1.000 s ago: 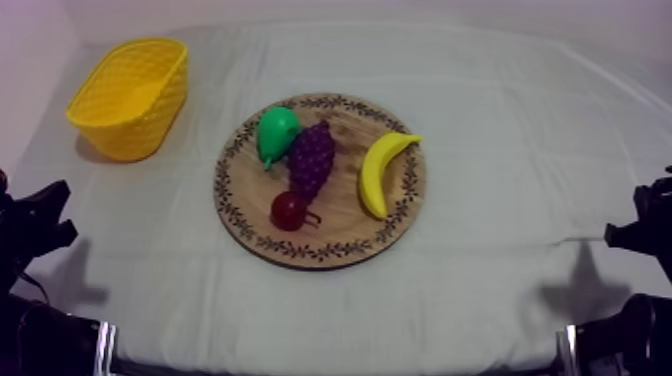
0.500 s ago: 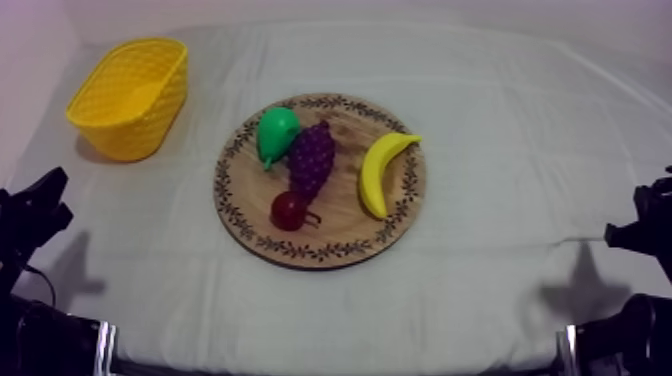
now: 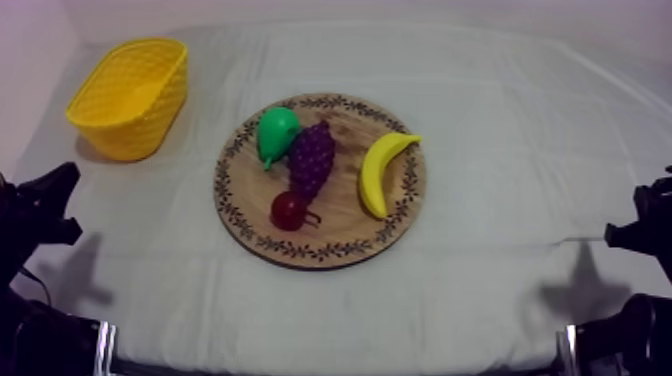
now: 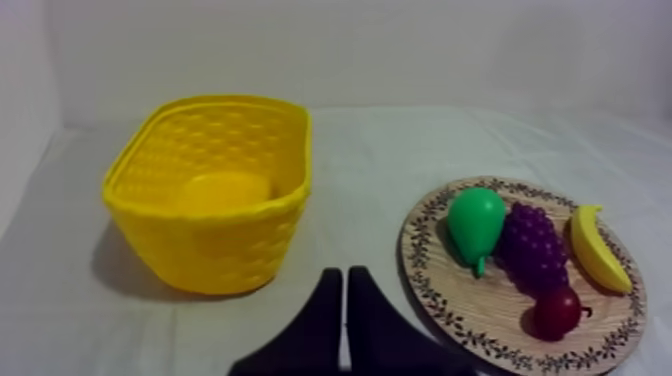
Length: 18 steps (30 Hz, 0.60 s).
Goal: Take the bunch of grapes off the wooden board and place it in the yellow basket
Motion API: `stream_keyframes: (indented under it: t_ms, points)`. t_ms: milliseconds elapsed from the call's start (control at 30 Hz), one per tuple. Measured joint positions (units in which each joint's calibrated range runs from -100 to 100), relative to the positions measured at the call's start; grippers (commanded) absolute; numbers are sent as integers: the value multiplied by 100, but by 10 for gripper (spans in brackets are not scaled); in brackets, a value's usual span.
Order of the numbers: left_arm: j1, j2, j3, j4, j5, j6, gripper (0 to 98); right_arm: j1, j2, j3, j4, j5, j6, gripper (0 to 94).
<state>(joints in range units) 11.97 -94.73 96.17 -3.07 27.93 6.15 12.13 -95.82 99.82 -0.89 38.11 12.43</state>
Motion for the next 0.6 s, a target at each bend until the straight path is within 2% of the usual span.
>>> stream_keyframes:
  t_ms: [267,400,467,600]
  points:
    - [281,1227,-1031,18,12,166,0,0,0,0,0,0,0,3]
    - [408,1972,-1676,29,220,287,0,0,0,0,0,0,0,3]
    - [446,2389,-2065,74,446,368,0,0,0,0,0,0,0,3]
    - [390,3219,-2925,307,1145,348,0,0,0,0,0,0,0,3]
